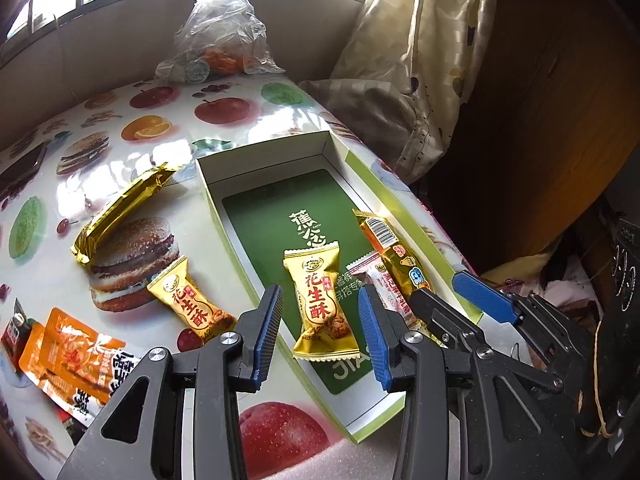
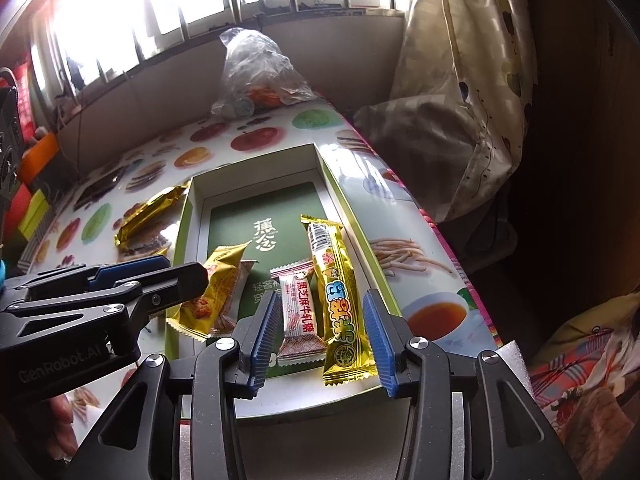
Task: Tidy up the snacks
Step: 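Open both tools to release the snacks in the box and withdraw, then move both tools over the orange spicy-strip packets and red candy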
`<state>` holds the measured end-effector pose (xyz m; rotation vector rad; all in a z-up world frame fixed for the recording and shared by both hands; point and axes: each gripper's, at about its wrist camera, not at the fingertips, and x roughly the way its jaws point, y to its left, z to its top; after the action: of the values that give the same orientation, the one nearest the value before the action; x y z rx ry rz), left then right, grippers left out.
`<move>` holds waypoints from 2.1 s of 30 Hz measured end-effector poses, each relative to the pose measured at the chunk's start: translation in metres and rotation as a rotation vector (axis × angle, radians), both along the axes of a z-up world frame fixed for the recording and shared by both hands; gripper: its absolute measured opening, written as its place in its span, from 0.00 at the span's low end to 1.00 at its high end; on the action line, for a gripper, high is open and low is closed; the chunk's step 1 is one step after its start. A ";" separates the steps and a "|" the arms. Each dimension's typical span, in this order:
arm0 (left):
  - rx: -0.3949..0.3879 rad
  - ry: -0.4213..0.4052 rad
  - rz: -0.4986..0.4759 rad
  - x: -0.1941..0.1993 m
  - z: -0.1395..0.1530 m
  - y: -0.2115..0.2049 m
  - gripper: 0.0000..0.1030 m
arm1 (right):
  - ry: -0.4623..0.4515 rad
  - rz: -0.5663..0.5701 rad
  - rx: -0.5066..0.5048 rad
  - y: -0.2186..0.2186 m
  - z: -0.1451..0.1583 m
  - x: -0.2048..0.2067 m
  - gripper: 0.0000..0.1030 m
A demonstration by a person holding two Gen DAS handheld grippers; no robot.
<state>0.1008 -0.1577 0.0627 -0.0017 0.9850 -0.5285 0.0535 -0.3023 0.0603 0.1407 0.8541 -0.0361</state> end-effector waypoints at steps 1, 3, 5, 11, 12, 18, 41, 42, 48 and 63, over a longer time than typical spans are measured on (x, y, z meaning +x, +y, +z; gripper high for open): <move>-0.001 -0.006 0.005 -0.002 0.002 0.002 0.40 | -0.005 0.003 0.001 0.001 0.002 0.000 0.43; -0.004 -0.011 0.013 -0.004 0.004 0.006 0.40 | -0.014 0.010 0.000 0.004 0.005 -0.001 0.44; -0.008 -0.017 0.020 -0.006 0.006 0.011 0.40 | -0.019 0.017 -0.003 0.007 0.007 -0.002 0.45; -0.010 -0.032 0.049 -0.011 0.011 0.025 0.40 | -0.035 0.036 0.000 0.016 0.012 -0.002 0.47; -0.010 -0.033 0.055 -0.012 0.011 0.028 0.40 | -0.037 0.040 -0.002 0.018 0.013 -0.002 0.47; -0.014 -0.046 0.102 -0.016 0.014 0.050 0.40 | -0.055 0.080 0.006 0.033 0.017 -0.002 0.47; -0.003 -0.041 0.390 -0.018 -0.002 0.178 0.40 | -0.034 0.320 0.000 0.119 0.009 0.026 0.48; 0.002 -0.038 0.399 -0.018 -0.004 0.183 0.40 | -0.031 0.329 -0.003 0.122 0.008 0.028 0.48; 0.007 -0.022 0.441 -0.017 -0.011 0.207 0.40 | 0.003 0.378 -0.036 0.140 -0.002 0.043 0.48; -0.014 0.038 0.475 -0.018 -0.031 0.239 0.40 | 0.094 0.583 0.012 0.194 -0.027 0.056 0.48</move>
<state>0.0824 0.0814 0.0319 -0.2537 0.9774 -0.0987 0.1099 -0.1087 0.0333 -0.1036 0.9629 0.5118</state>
